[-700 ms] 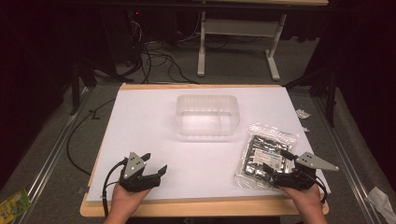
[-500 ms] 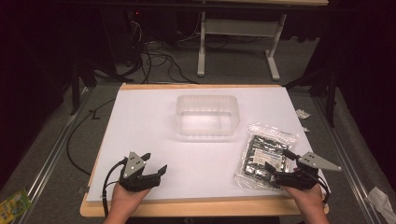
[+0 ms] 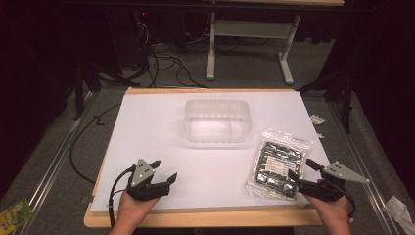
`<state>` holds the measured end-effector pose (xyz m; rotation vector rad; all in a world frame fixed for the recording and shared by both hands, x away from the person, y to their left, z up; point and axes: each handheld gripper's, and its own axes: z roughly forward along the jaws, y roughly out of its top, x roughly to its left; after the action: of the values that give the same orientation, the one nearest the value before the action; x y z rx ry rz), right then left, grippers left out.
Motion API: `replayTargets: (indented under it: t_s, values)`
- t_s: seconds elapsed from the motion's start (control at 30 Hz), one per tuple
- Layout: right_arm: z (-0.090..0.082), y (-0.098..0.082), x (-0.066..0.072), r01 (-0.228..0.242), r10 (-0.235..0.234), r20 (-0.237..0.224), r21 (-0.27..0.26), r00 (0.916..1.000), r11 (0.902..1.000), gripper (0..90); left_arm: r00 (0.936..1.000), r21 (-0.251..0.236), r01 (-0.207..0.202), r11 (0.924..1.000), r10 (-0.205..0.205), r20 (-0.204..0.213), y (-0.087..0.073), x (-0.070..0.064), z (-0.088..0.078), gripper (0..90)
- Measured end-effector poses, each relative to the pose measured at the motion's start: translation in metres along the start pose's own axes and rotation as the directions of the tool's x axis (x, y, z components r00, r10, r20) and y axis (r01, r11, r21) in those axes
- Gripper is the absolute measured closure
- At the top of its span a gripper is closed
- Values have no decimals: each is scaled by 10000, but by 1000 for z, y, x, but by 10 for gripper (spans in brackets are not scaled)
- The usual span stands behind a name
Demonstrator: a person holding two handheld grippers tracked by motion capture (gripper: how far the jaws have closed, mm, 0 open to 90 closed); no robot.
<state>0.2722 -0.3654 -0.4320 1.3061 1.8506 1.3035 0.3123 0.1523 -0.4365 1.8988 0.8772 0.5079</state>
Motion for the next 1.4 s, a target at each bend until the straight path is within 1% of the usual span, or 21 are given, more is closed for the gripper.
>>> replayTargets:
  t_s: [0.13,0.17,0.23,0.27,0.3,0.33,0.37,0.4,0.57,0.63,0.73,0.83,0.87,0.9,0.97,1.1,1.13,1.2,1.3,1.33,1.4]
  values:
    - [-13,-13,-16,-452,435,526,310,9977,9985,358,9995,77,-197,9998,195,255,1,-2,3,315]
    - [-21,-24,-26,-759,685,1105,639,9915,9951,480,9991,102,-301,9995,298,298,1,-4,5,320]
    - [-25,-34,-35,-981,796,1612,1107,9837,9890,595,9986,86,-375,9993,372,372,3,-6,7,328]
    - [-25,-34,-35,-981,796,1612,1107,9837,9890,595,9986,86,-375,9993,372,372,3,-6,7,328]
    - [-26,-43,-42,-1142,792,1967,1739,9773,9781,739,9979,101,-478,9988,474,434,4,-8,8,329]
    - [-26,-45,-43,-1172,785,1978,1926,9771,9742,825,9977,89,-516,9986,512,440,4,-9,9,329]
    - [-26,-45,-43,-1172,785,1978,1926,9771,9742,825,9977,89,-516,9986,512,440,4,-9,9,329]
    - [-23,-50,-43,-1213,778,1837,2390,9799,9634,900,9974,92,-554,9984,549,464,5,-9,10,329]
    - [-14,-53,-29,-1109,802,1159,2898,9900,9507,900,9962,111,-661,9978,654,571,6,-11,15,328]
    - [-12,-53,-27,-999,732,1008,2928,9922,9509,900,9959,148,-686,9975,676,607,7,-11,15,328]
    - [-8,-53,-17,-831,781,288,3013,9965,9499,900,9957,140,-709,9974,699,616,7,-12,16,327]
    - [-1,-52,-6,-386,535,-393,3136,9978,9488,900,9955,133,-728,9973,719,618,7,-13,16,327]
    - [-1,-52,-6,-386,535,-393,3136,9978,9488,900,9955,135,-733,9972,723,612,7,-13,15,327]
    - [4,-50,4,-22,297,-802,3236,9963,9462,900,9955,145,-731,9972,720,614,7,-13,15,327]
    - [8,-49,11,322,11,-995,3321,9950,9427,900,9957,155,-729,9972,719,580,6,-13,15,327]
    - [3,-43,11,396,-144,-865,2968,9961,9541,879,9955,172,-761,9970,750,571,6,-12,15,328]
    - [-2,-39,5,-6,140,-524,2475,9985,9689,811,9957,187,-746,9970,735,562,6,-12,15,328]
    - [-4,-36,-1,-368,400,-106,2117,9991,9766,726,9961,230,-714,9972,701,529,5,-11,16,327]
    - [-4,-32,-10,-695,643,376,1590,9972,9848,628,9965,245,-697,9973,684,489,5,-11,16,327]
    - [-2,-27,-20,-1090,1005,766,1165,9920,9872,554,9966,244,-684,9974,671,476,5,-11,15,327]
    - [3,-23,-28,-1452,1364,981,895,9858,9853,477,9968,244,-667,9975,656,448,4,-10,15,326]
